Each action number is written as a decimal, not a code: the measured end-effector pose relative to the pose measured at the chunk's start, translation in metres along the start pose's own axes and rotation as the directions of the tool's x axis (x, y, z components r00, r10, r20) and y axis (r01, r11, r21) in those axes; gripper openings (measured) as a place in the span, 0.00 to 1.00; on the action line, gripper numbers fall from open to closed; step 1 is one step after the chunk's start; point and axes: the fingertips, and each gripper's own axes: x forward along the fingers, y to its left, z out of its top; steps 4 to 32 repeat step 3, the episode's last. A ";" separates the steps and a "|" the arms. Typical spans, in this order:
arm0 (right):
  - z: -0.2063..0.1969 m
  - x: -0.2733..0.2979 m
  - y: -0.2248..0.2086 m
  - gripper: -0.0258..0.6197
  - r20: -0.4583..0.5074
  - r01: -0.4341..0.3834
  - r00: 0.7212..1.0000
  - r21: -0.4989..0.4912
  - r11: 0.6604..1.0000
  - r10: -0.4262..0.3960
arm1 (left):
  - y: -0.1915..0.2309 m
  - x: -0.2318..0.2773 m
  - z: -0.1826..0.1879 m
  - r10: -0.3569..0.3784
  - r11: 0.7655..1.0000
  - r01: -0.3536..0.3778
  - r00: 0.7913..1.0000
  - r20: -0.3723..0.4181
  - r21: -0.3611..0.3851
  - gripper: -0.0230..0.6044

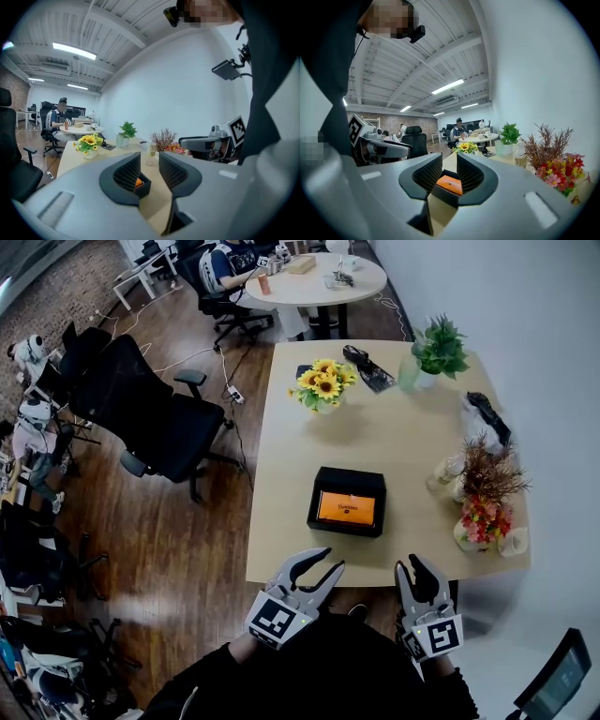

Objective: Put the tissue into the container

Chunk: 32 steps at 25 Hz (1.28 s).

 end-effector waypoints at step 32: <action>-0.002 0.000 -0.001 0.17 -0.017 0.008 1.000 0.007 1.000 -0.008 | -0.002 0.002 0.000 -0.006 1.000 0.006 1.000 0.007 -0.023 0.20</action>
